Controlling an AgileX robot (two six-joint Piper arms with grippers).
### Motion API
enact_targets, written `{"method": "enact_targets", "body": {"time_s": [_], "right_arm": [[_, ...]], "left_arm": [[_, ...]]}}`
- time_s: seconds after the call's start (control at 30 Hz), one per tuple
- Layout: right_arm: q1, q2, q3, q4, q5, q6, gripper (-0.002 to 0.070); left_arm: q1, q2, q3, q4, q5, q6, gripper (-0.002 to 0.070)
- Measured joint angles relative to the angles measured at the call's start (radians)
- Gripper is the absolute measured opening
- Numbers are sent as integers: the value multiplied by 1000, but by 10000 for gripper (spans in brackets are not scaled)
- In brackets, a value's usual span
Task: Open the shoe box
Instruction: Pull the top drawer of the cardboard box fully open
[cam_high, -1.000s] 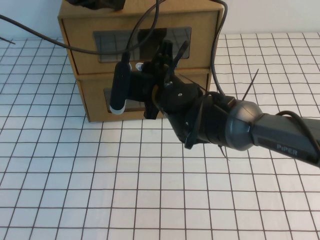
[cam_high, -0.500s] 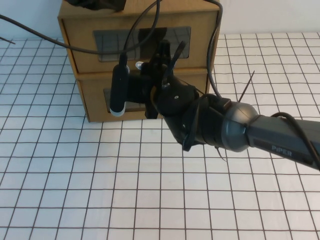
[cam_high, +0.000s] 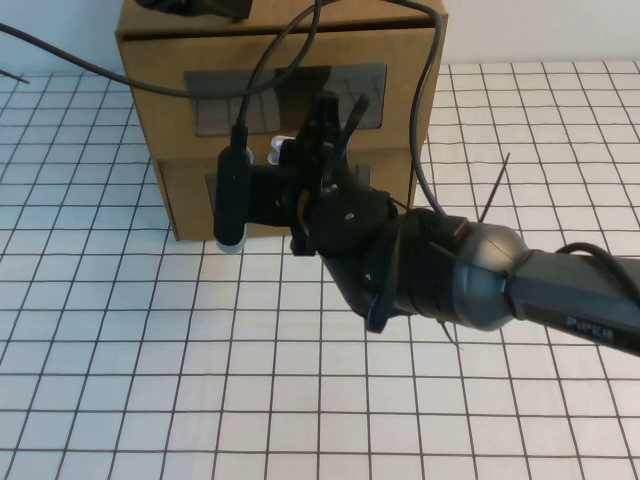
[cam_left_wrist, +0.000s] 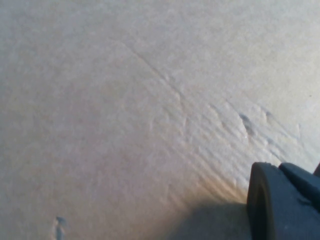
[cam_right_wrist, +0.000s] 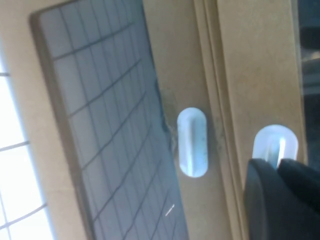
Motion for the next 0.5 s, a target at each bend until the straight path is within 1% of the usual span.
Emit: {"method": "enact_targets", "body": {"time_s": [0.13,0.3,0.5], "right_arm": [[26,-32,41,11,15,0,4],[65,-99,140,16,27,0,4],[126,-194,251,103,38,0,4]], "left_arm": [[0,0,0,4,0,-5,-2],[0,0,0,4,0,-6,-2],[0,0,0,4,0,-15,-2]]}}
